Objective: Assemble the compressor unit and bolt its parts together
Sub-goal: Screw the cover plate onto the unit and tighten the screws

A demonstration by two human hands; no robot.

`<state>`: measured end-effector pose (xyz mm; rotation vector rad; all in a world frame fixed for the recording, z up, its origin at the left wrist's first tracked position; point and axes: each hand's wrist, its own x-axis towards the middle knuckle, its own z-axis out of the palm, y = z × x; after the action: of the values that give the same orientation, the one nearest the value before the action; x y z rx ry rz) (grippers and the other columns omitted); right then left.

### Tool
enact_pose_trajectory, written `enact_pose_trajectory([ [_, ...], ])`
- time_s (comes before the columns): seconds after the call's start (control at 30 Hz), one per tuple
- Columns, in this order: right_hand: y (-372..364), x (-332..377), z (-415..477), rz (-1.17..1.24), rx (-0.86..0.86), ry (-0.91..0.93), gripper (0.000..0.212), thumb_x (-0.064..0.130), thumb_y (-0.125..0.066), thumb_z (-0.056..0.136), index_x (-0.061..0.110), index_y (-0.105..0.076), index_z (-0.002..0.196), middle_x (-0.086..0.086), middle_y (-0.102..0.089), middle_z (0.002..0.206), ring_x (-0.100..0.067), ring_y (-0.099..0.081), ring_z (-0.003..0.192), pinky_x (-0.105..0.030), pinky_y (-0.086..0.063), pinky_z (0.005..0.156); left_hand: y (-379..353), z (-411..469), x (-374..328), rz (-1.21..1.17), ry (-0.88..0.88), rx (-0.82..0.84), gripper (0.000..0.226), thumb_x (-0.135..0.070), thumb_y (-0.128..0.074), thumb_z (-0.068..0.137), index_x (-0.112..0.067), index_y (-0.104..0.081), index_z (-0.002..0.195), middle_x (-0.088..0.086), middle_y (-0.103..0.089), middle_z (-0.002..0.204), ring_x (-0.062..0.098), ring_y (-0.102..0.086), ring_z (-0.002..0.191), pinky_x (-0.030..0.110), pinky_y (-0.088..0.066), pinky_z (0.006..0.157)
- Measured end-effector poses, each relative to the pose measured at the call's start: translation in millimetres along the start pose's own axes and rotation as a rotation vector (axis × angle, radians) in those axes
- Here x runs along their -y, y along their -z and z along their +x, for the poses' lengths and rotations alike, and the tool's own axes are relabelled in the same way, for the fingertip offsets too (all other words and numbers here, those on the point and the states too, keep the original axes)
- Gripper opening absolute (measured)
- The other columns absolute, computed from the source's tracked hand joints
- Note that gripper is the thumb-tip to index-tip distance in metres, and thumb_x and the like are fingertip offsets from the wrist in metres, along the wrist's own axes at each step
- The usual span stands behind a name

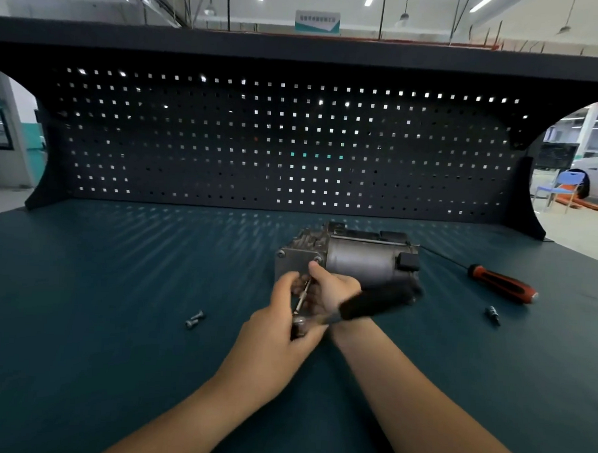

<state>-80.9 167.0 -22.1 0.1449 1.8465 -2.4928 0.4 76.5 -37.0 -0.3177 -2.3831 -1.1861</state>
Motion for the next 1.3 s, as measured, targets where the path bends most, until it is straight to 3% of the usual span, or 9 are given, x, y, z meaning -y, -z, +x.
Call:
enact_pose_trajectory([
  [0.17,3.3,0.7,-5.1,0.14,0.115,-0.107,0.025,0.019,-0.052,0.094,0.003,-0.06,0.075,-0.009,-0.064,0.067,-0.021,-0.06,0.066,-0.04,-0.05,0.083,-5.3,-1.2,-12.8,-0.62,0.395,0.082,0.01,-0.038,-0.048,0.091,-0.036,-0.049,0.101,-0.003,-0.058,0.049,0.01,-0.052,0.04,0.019,-0.042,0.043],
  [0.47,-2.2,-1.5,-5.9,0.309,0.19,-0.155,0.027,0.023,-0.046,0.096,0.007,-0.056,0.078,-0.006,-0.065,0.068,-0.016,-0.063,0.067,-0.026,-0.051,0.066,11.0,5.4,-26.1,-1.176,0.757,-0.035,0.039,-0.045,-0.047,0.091,-0.015,-0.049,0.065,-0.002,-0.04,0.041,0.006,-0.03,0.026,0.015,-0.029,0.028],
  [0.67,-5.4,-7.4,-6.3,0.148,0.084,-0.094,0.027,0.029,-0.052,0.093,0.005,-0.062,0.089,-0.008,-0.068,0.08,-0.02,-0.063,0.072,-0.029,-0.053,0.07,19.0,6.4,-12.2,-0.345,0.358,-0.047,0.017,-0.035,-0.047,0.091,-0.02,-0.051,0.084,-0.009,-0.046,0.044,0.006,-0.041,0.036,0.021,-0.035,0.04],
  [0.8,-3.8,-6.8,-7.9,0.167,0.005,-0.034,0.027,0.023,-0.066,0.085,0.005,-0.06,0.066,-0.008,-0.061,0.062,-0.019,-0.057,0.056,-0.026,-0.048,0.056,16.1,4.9,-6.8,0.534,-0.104,-0.037,0.034,-0.049,-0.04,0.088,-0.032,-0.038,0.117,-0.009,-0.065,0.086,0.013,-0.063,0.079,0.028,-0.043,0.062],
  [0.93,-4.8,-7.1,-11.2,0.227,0.071,-0.031,0.022,0.016,-0.06,0.089,0.005,-0.059,0.07,-0.011,-0.064,0.071,-0.019,-0.06,0.064,-0.027,-0.049,0.062,11.2,4.9,-4.3,0.762,-0.212,0.056,0.047,-0.05,-0.038,0.089,-0.031,-0.028,0.131,-0.011,-0.062,0.11,0.015,-0.062,0.096,0.029,-0.047,0.073],
  [1.03,-8.5,-0.5,-11.3,0.344,0.106,-0.135,0.02,0.015,-0.053,0.093,0.004,-0.056,0.076,-0.012,-0.06,0.075,-0.021,-0.056,0.067,-0.035,-0.05,0.072,12.0,2.7,-3.1,0.429,-0.088,0.001,0.044,-0.051,-0.043,0.088,-0.031,-0.037,0.126,-0.013,-0.064,0.095,0.009,-0.063,0.087,0.027,-0.047,0.071],
  [1.1,-7.9,-0.3,-9.8,0.35,0.135,-0.17,0.018,0.017,-0.053,0.093,0.005,-0.057,0.08,-0.01,-0.061,0.075,-0.022,-0.058,0.07,-0.04,-0.049,0.083,10.9,3.3,-8.7,-0.034,0.119,-0.021,0.03,-0.043,-0.046,0.09,-0.023,-0.051,0.112,-0.012,-0.061,0.068,0.003,-0.059,0.058,0.021,-0.046,0.056],
  [1.23,-5.5,-5.8,-7.6,0.372,0.235,-0.189,0.023,0.027,-0.052,0.093,0.008,-0.057,0.081,-0.006,-0.065,0.077,-0.018,-0.062,0.073,-0.027,-0.049,0.065,18.3,9.7,-17.9,-1.02,0.689,0.005,0.038,-0.04,-0.043,0.094,-0.007,-0.06,0.085,0.0,-0.057,0.051,0.006,-0.047,0.034,0.016,-0.041,0.034],
  [1.3,-4.8,-6.9,-6.9,0.352,0.26,-0.192,0.024,0.029,-0.051,0.093,0.009,-0.058,0.083,-0.005,-0.067,0.079,-0.016,-0.063,0.074,-0.026,-0.048,0.061,23.2,9.5,-18.4,-1.165,0.784,0.084,0.043,-0.043,-0.043,0.093,-0.005,-0.059,0.082,0.001,-0.055,0.05,0.005,-0.045,0.032,0.015,-0.04,0.031],
])
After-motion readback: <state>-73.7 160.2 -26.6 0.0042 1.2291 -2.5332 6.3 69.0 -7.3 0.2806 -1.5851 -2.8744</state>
